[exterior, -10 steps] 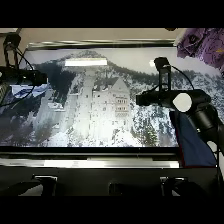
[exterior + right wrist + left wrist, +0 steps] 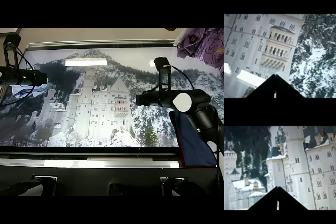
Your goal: Fold the clothes and pants, and hang the long-sleeved shirts on hangers.
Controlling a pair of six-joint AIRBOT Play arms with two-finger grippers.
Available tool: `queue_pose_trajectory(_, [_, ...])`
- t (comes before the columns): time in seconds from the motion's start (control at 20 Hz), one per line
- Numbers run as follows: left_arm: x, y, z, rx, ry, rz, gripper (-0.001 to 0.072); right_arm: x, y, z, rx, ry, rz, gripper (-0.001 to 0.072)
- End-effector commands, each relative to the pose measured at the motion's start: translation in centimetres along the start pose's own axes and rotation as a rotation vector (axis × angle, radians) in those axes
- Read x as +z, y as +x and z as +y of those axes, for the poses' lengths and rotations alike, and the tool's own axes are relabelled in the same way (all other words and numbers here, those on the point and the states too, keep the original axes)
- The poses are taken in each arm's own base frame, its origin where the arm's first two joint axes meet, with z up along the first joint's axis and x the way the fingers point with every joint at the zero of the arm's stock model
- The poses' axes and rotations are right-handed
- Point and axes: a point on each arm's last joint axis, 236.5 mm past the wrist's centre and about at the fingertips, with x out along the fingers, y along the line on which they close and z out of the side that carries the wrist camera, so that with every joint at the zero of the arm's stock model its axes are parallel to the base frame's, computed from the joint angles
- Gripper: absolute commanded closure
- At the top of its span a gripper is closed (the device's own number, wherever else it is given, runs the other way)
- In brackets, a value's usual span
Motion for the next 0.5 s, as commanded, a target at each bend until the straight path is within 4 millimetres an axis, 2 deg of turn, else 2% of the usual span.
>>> queue_pose_trajectory(0.0, [-0.02,0.01,-0.01,0.000,0.000,0.000,0.0686,0.02,-0.01,0.05,0.001,-0.001,0.000,0.0677])
queue_pose_trajectory(0.45, [0.62,0.03,-0.12,-0.001,0.001,-0.026,0.0686,0.03,-0.02,0.05,0.001,-0.001,0.000,0.0677])
